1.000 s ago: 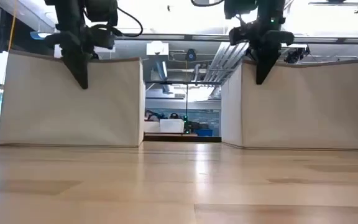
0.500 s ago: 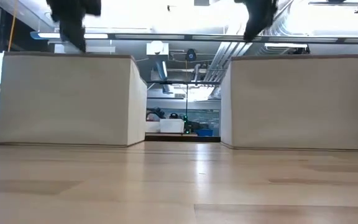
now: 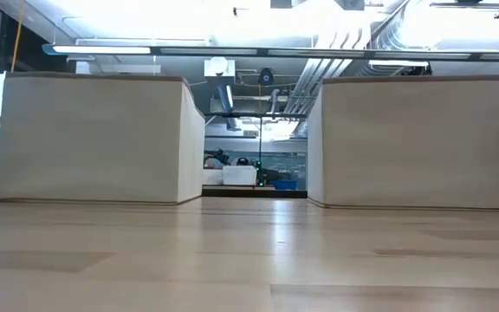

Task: Sort clothes
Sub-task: Adjust the laundry bins

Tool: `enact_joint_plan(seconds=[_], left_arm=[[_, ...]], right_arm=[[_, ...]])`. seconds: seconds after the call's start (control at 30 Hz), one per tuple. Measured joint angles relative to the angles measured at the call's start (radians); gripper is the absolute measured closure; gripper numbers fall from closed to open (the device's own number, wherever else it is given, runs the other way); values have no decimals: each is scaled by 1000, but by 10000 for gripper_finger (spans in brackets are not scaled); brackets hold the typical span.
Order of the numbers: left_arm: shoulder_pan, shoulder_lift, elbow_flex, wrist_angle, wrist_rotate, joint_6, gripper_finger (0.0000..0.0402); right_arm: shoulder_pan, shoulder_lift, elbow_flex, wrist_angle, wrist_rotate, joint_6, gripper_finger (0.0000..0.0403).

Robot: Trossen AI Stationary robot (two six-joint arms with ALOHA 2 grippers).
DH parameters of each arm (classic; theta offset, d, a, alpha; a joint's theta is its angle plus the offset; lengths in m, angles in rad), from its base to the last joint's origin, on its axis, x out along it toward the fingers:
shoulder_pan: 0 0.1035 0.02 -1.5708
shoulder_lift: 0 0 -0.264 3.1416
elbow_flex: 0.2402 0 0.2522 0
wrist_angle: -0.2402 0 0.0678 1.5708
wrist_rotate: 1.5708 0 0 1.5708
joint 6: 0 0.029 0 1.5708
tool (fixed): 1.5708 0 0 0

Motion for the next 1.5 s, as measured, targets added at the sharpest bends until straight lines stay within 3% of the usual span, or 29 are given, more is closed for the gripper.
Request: enact_joint_plan(seconds=[0.23, 0.4, 0.73, 0.9, 1.07, 1.3, 1.4, 1.5], left_arm=[[0, -22, 0, 186, 5, -64, 261], [0, -22, 0, 204, 5, -67, 261], [-1, 8, -1, 276, 7, -116, 261], [-1, 40, -1, 340, 7, -116, 261], [-1, 73, -1, 374, 7, -154, 261], [-1, 100, -1, 374, 7, -186, 261], [-1, 103, -1, 374, 7, -199, 261], [-1, 103, -1, 375, 7, -221, 261]], right_arm=[[199, -96, -167, 288, -204, 24, 359], [276, -223, -272, 370, -202, 22, 399], [290, -596, -656, 635, -210, 67, 401], [290, -712, -883, 860, -238, 85, 402], [290, -745, -1084, 1087, -311, 85, 403], [290, -748, -1315, 1448, -337, 88, 403], [290, -741, -1379, 1497, -337, 126, 403], [289, -696, -1412, 1411, -349, 203, 403]])
